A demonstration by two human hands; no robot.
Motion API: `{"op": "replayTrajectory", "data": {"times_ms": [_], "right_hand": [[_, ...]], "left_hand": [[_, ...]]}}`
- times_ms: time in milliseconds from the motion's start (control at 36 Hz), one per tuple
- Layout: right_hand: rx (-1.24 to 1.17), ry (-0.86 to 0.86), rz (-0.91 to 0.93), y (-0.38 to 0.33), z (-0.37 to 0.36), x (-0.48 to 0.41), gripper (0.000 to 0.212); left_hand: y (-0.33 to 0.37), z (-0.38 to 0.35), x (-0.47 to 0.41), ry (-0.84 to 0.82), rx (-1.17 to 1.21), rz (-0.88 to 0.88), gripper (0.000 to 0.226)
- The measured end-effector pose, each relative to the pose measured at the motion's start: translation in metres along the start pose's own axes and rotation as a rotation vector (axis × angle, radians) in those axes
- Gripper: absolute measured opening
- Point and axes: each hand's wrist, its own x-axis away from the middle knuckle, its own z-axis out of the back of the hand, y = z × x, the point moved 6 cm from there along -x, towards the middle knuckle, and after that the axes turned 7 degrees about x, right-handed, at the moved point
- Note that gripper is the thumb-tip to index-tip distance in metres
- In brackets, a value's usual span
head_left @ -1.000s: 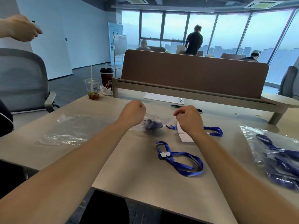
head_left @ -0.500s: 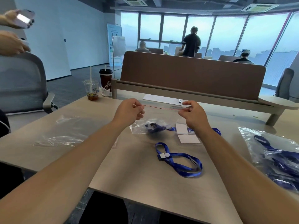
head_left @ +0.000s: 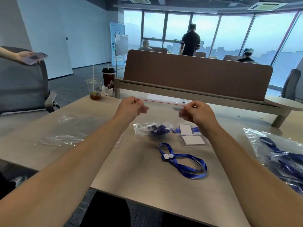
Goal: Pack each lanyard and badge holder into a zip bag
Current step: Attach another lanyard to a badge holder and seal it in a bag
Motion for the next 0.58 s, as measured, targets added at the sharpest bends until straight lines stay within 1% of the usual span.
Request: {"op": "replayTrajectory", "data": {"times_ms": [111,194,250,333,417,500,583], "right_hand": [[0.085,-0.025,-0.046,0.011,-0.002,-0.001,0.012],[0.135,-0.082,-0.082,0.018,-0.004,-0.001,0.01],[0.198,-0.11,-0.088,0.022,-0.005,-0.003,0.014],[0.419,-0.127,-0.026,0.022,-0.008,-0.006,0.027],[0.599,-0.229,0.055,0.014,-0.023,-0.003,0.033],[0.633,-0.277,0.112,0.004,-0.039,0.001,0.03],[0.616,-0.312,0.141,-0.003,-0.051,0.003,0.023]], "left_hand": [[-0.009,-0.004,0.007,-0.023,0.001,0.052,0.017],[-0.014,-0.004,0.008,-0.037,-0.045,0.057,0.016],[-0.019,-0.004,0.007,-0.058,-0.102,0.05,0.017],[-0.025,-0.006,0.009,-0.07,-0.156,0.05,0.016],[-0.029,-0.01,0.011,-0.075,-0.178,0.05,0.016],[-0.033,-0.016,0.014,-0.102,-0.161,0.081,0.017],[-0.036,-0.019,0.016,-0.117,-0.163,0.104,0.013]]}}
